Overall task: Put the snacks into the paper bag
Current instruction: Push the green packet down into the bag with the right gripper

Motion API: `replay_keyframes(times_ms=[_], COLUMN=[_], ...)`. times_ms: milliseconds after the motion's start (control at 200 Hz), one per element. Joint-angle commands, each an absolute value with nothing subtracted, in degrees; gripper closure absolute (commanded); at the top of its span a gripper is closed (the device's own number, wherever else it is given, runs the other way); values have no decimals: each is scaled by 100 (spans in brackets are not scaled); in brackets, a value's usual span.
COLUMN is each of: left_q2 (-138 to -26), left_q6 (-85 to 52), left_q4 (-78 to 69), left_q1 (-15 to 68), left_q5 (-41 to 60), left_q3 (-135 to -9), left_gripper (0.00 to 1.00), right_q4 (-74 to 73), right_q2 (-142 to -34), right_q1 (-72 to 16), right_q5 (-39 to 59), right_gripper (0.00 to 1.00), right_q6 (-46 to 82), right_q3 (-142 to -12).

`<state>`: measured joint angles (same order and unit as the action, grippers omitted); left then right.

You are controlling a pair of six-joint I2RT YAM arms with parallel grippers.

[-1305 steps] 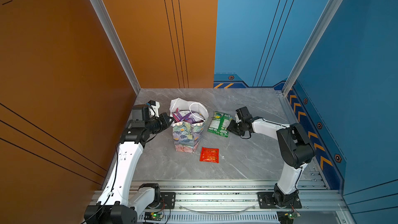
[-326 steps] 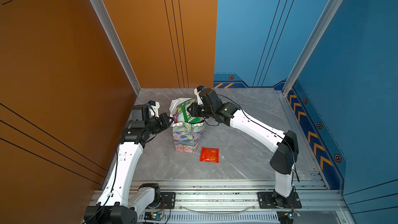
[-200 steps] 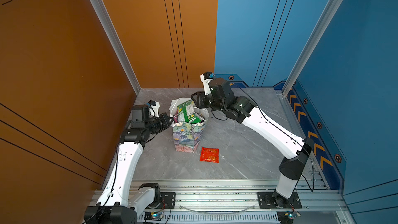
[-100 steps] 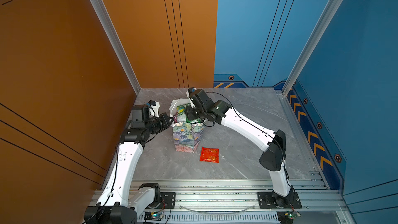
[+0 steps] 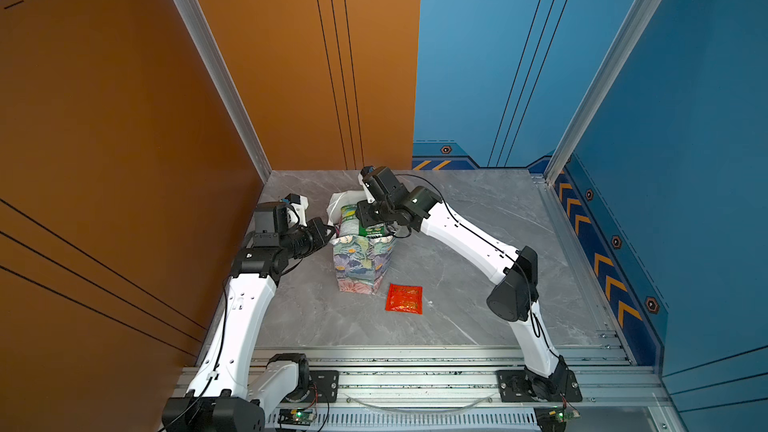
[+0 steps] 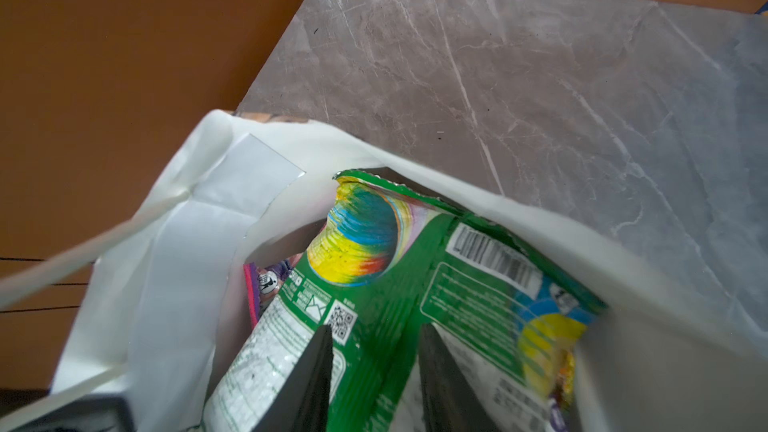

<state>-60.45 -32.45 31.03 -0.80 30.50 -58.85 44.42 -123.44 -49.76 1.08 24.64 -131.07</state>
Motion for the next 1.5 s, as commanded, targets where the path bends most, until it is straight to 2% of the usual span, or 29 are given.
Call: replay_keyframes(times_ms=[0,280,656,941,1321,1416,1496], left_q2=[-6032,-6013,-6056,-6052,-6073,-6056,-6048], left_q6=[-3154,-3162,-3195,-3191,-3169,-3162,-3150], left_q4=[3059,3059,3058,3059,3063,3067,3076], left_q1=[-97,-97,-70,-64,-62,-70,-79], left_q5=[3190,3195,3138,3138,3146,3151,3147], left_q3=[-5968,-5974,-5968,-5977,-5968,-5951,-5950], left_gripper=[100,100,100,100,100,100,100], right_q4=[4588,4761,6023,6117,6138,6135,6136], right_q2=[-11404,-10629,-11073,-11531,-12136,-12248,-12319], right_q1=[-4879,-4713,-4867,-5023,-5187,-5186,-5187], right_q5=[98,-329,-510,-679,-1494,-1484,-1472], right_gripper=[63,68,70,70,69,71,80], right_q6=[2109,1183,-699,-1106,-1509,-1528,-1506], right_q3=[-13175,-12327,-12673,-13053,-13319,-13412,-13489])
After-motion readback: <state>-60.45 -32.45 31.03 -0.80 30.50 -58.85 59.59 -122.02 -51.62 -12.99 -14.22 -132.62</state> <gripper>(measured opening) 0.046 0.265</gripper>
